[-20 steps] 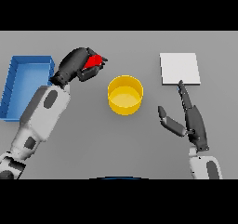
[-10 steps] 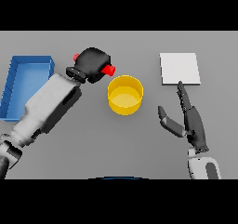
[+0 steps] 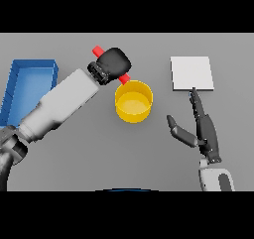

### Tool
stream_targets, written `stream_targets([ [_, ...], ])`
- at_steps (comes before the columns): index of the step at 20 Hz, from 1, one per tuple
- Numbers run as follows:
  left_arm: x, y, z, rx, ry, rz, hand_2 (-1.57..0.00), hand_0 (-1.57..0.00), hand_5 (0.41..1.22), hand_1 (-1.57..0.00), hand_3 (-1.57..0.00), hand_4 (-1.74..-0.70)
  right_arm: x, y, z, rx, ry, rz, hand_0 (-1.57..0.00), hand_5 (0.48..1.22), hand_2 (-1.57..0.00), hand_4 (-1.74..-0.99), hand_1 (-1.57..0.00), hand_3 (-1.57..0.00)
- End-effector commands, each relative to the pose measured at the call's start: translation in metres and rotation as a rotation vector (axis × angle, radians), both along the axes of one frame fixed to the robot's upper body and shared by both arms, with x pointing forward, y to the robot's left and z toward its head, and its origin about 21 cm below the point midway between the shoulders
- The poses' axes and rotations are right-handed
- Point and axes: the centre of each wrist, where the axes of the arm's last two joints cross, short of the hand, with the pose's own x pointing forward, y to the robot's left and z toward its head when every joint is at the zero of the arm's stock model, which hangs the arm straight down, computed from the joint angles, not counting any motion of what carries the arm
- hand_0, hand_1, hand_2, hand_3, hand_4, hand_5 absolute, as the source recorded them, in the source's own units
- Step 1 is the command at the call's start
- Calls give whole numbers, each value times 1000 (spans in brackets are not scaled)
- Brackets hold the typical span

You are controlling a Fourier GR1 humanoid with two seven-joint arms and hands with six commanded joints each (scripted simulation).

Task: Pick up the red beaker and tilt it to pour out 1 green nut into yellow bowl. Pick up the yellow bowl and place it on the metallic measuring scale.

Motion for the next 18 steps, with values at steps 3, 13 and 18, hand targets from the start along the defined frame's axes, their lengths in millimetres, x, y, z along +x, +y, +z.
stream_targets([
  [3,0,-10,5,117,-43,-69,-1571,-1571,1220,-1571,-1525,-1733,3,3,2,-6,-8,-16,1,578,1,-1193,1,1],
  [13,-2,-28,3,424,-205,-266,-1571,-1571,1221,-1571,-1566,-1734,5,-2,2,-18,-15,-15,1,573,1,-1132,1,1],
  [18,-2,-39,13,545,-294,-326,-1571,-1571,1221,-1571,-1569,-1733,-1,0,-1,-7,-31,-8,1,577,1,-1130,1,1],
])
